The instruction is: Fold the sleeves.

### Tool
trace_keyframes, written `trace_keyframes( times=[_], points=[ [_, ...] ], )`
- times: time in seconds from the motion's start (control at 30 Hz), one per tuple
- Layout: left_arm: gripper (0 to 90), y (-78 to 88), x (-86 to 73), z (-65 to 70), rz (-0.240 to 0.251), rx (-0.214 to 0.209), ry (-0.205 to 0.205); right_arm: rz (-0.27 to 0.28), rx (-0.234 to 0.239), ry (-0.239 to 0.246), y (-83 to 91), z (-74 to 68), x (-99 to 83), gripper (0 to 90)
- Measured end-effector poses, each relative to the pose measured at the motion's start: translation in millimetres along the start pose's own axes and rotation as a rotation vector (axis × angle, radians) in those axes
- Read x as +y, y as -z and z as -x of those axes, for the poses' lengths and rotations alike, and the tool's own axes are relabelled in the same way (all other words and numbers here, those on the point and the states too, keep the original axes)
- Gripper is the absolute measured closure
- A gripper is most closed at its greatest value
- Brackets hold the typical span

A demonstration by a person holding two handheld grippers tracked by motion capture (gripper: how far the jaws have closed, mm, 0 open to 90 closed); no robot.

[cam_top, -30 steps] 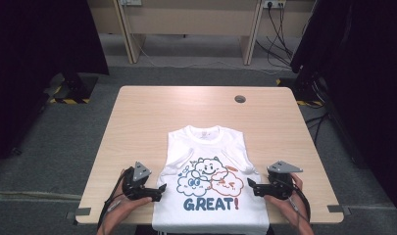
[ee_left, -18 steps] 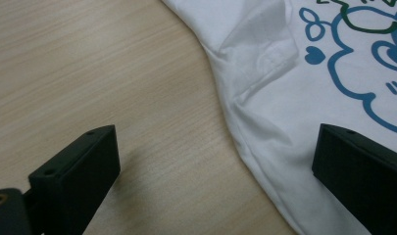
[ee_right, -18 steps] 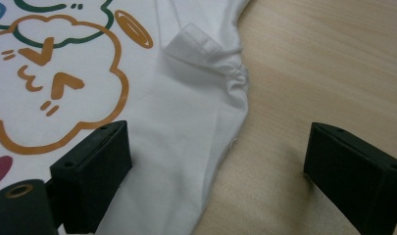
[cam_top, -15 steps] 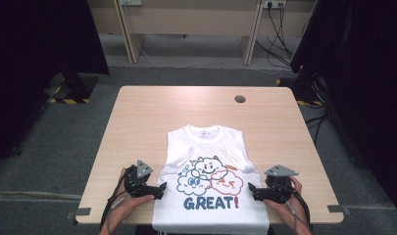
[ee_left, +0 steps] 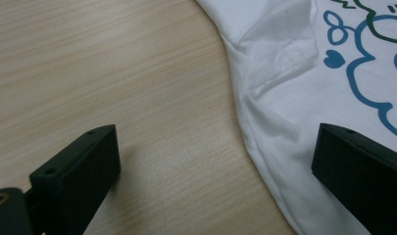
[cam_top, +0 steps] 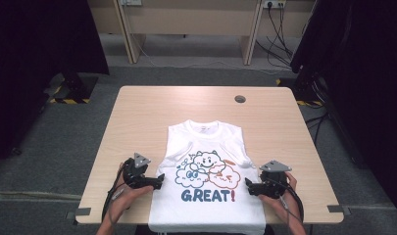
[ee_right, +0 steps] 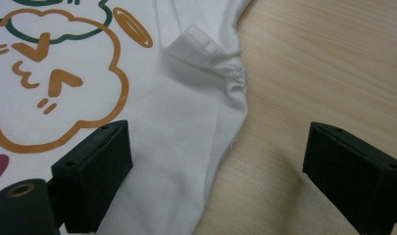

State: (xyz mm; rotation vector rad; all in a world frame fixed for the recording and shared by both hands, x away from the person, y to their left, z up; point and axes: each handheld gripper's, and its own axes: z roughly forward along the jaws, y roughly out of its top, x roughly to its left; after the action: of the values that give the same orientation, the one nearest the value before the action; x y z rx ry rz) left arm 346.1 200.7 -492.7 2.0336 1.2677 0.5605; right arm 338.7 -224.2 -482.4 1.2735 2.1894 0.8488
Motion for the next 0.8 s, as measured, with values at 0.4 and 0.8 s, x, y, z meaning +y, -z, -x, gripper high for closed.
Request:
trace_keyframes(
  times=[0.4, 0.8],
  points=[
    [6.0, 17.8, -18.7, 10.5, 0.017, -0.017, -0.019, 0.011, 0.027, -0.017, 15.5, -11.2, -18.1, 10.9],
    [5.1, 17.4, -20.8, 7.9, 0.023, -0.037, -0.003, 0.093, 0.107, -0.074, 21.3, -1.5, -23.8, 6.8]
  ],
)
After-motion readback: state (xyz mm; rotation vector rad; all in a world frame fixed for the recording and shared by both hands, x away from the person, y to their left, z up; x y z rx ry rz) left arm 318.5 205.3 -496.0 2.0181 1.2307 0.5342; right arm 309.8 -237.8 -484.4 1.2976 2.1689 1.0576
